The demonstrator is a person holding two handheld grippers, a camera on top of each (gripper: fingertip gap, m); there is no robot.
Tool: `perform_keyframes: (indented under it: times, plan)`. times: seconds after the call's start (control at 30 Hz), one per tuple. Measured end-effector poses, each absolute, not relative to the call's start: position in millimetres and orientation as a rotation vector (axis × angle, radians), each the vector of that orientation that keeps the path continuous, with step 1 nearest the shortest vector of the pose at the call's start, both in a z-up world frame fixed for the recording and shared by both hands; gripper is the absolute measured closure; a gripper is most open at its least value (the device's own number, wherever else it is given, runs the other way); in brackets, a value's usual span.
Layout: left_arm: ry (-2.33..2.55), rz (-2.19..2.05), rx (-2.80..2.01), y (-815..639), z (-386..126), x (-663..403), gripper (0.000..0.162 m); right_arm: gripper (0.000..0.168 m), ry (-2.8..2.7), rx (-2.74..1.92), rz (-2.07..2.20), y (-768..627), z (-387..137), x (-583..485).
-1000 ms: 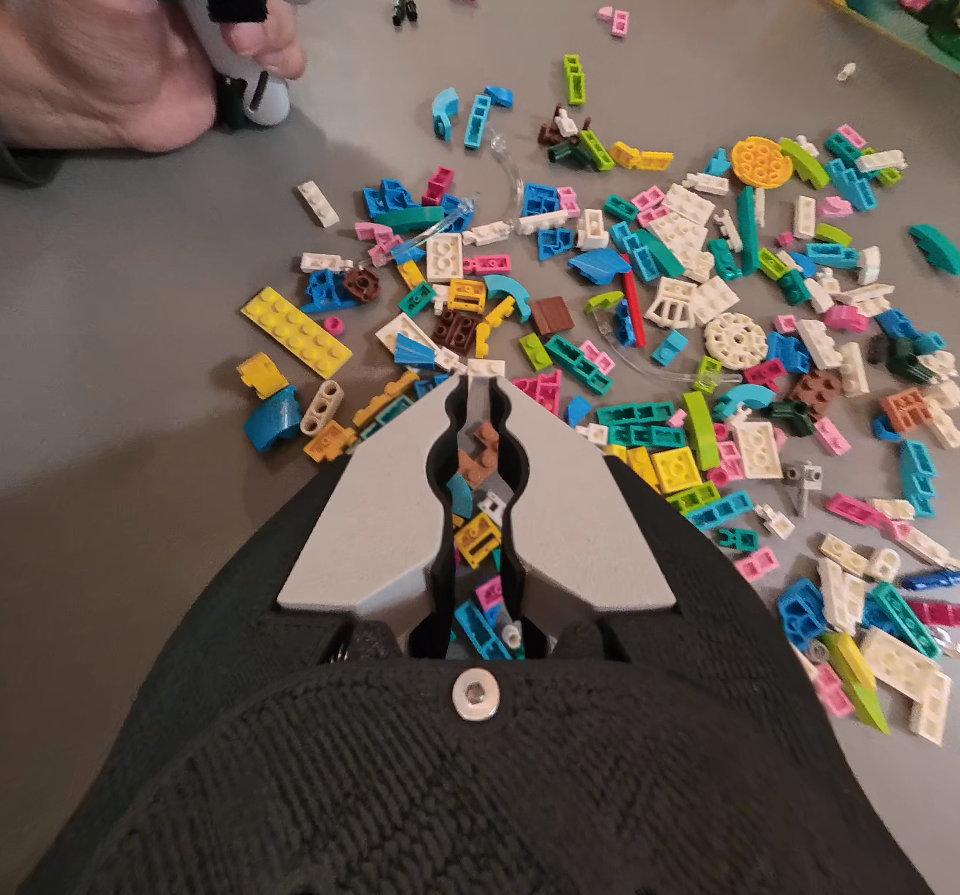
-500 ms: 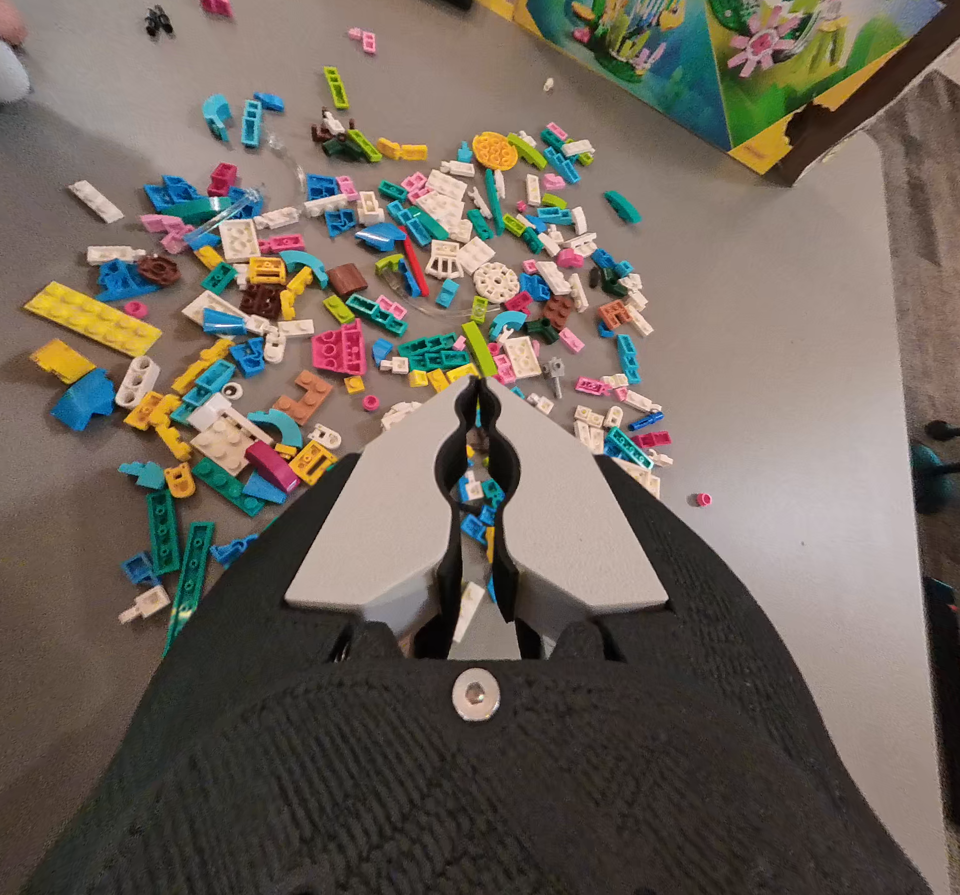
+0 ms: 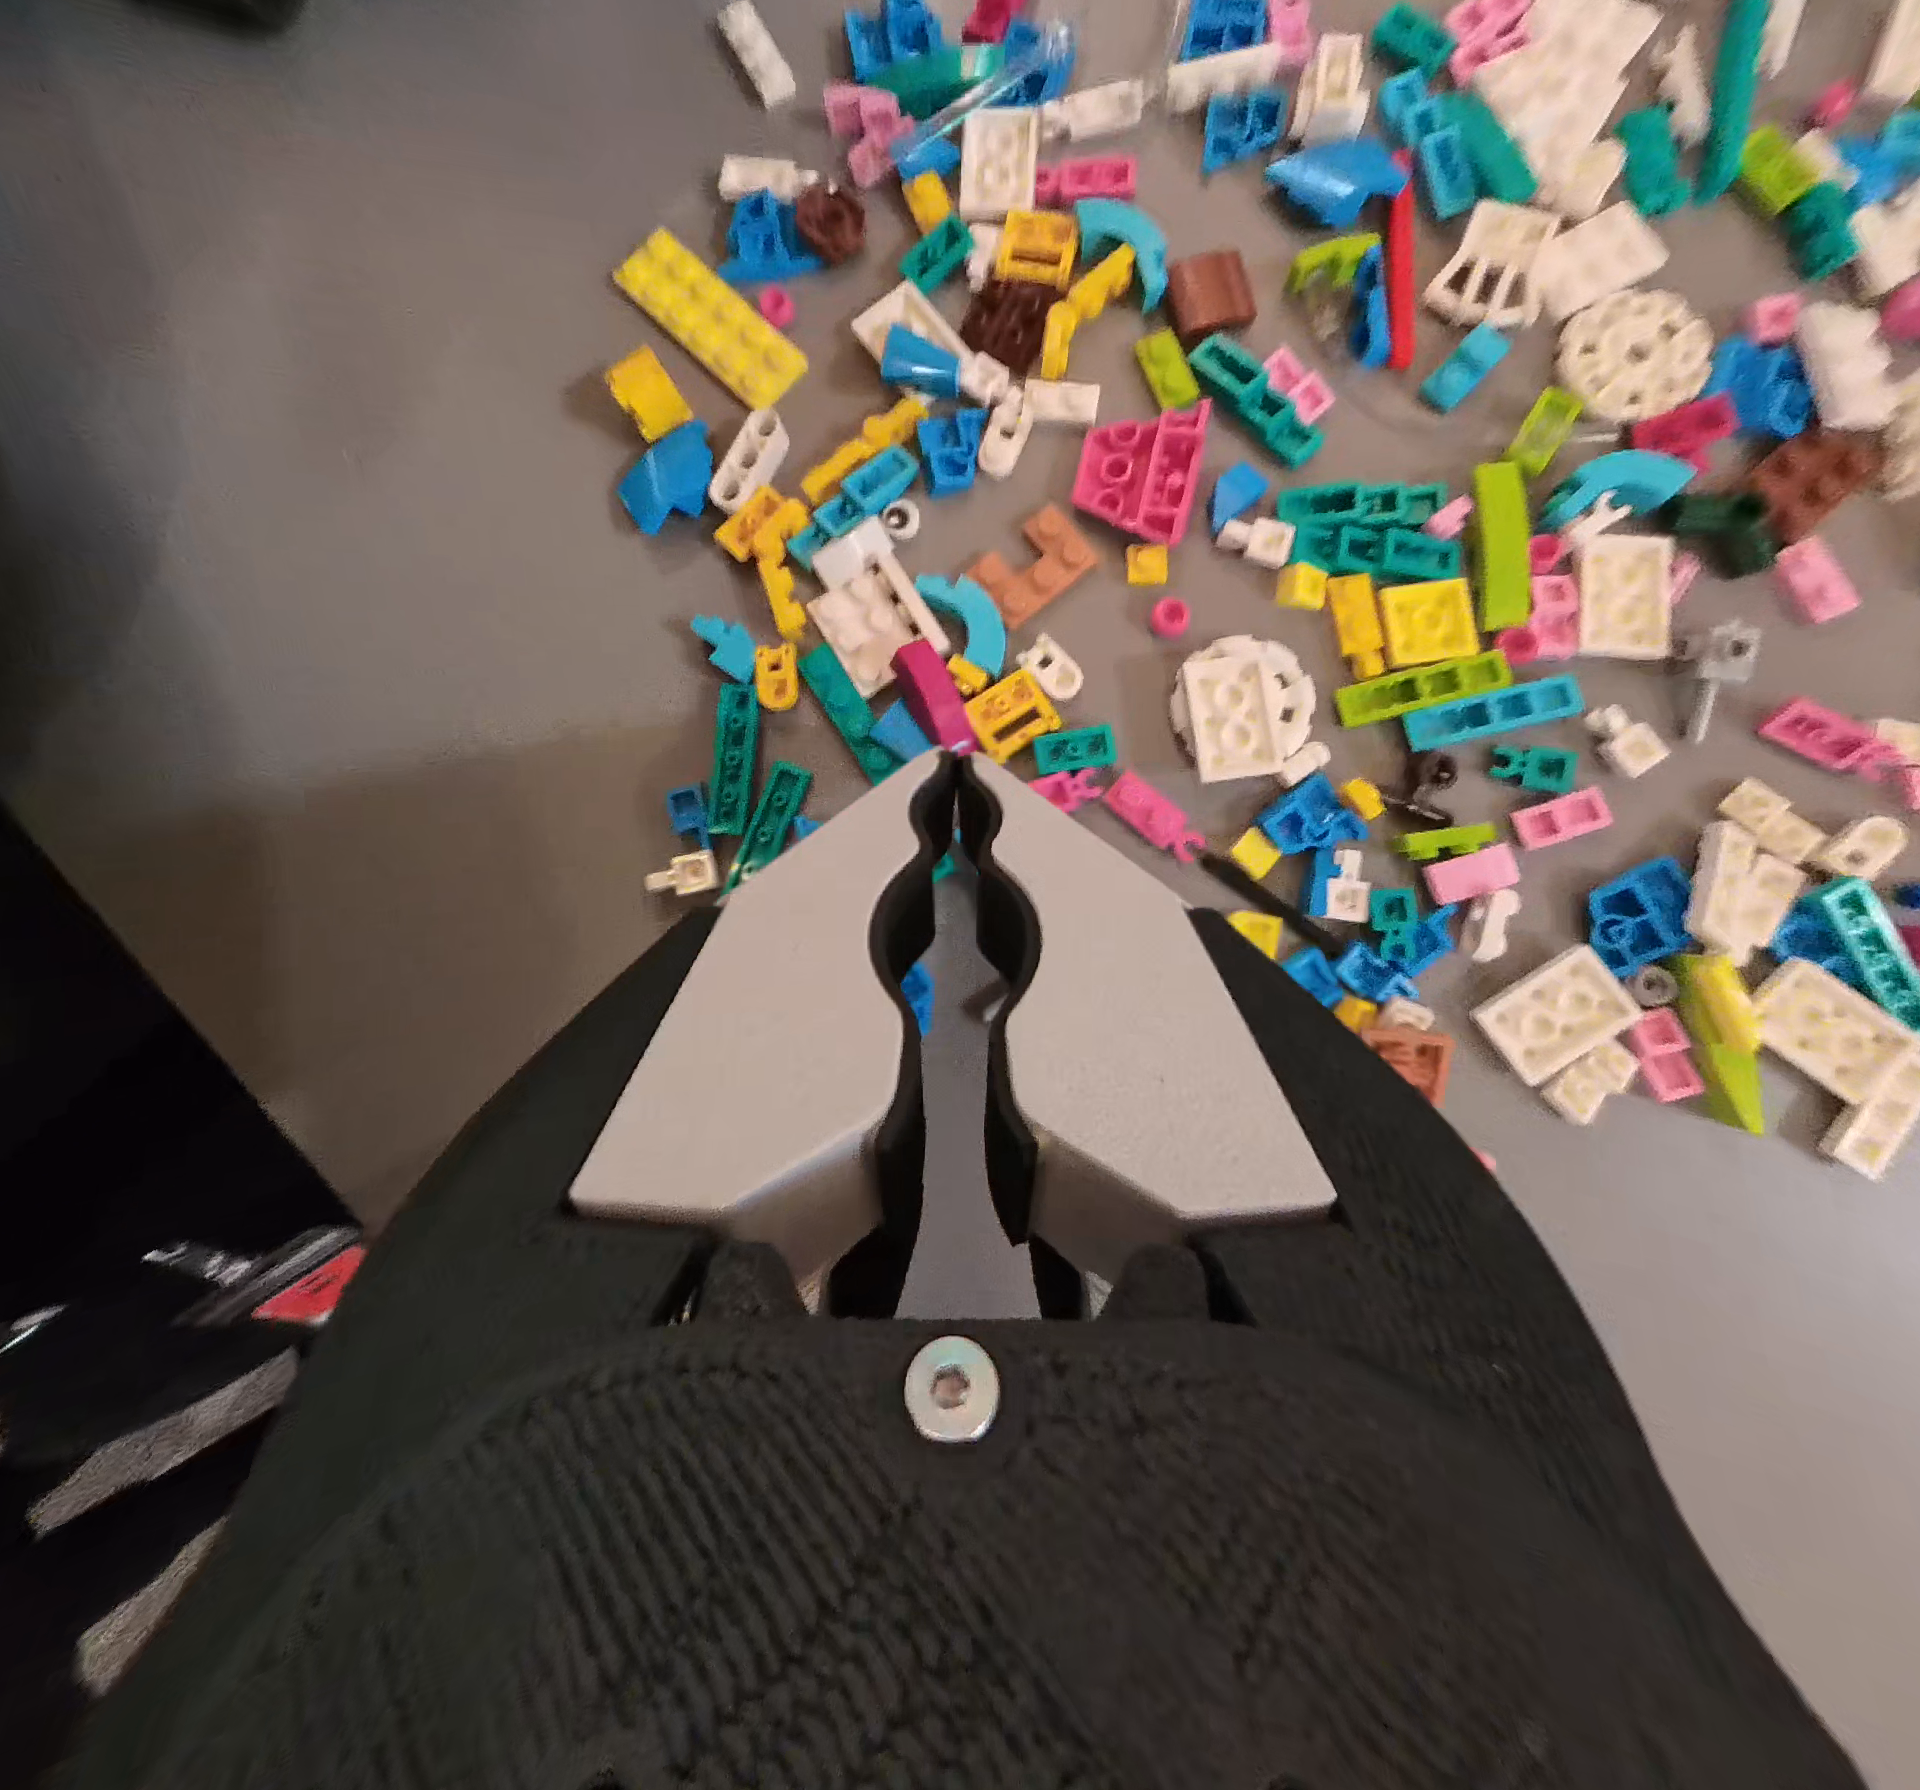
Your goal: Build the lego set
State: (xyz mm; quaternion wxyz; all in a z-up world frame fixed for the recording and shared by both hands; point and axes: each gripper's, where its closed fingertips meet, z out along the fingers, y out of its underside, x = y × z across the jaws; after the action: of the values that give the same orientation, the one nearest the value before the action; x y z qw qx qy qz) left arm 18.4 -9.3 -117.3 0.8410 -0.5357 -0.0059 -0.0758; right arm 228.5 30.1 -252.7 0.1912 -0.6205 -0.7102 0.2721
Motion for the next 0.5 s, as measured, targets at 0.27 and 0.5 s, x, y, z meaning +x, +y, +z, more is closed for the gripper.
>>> perform_keyframes:
  times: [0.27, 0.5]
  plan:
    - [0.004, -0.169, -1.146, -7, -119, 22, 0.139, 0.148, -2.029, -1.708, 0.804, 20, -257, 219]
    - [-0.002, -0.166, -1.148, -7, -119, 21, 0.136, 0.161, -2.055, -1.668, 0.749, 22, -264, 214]
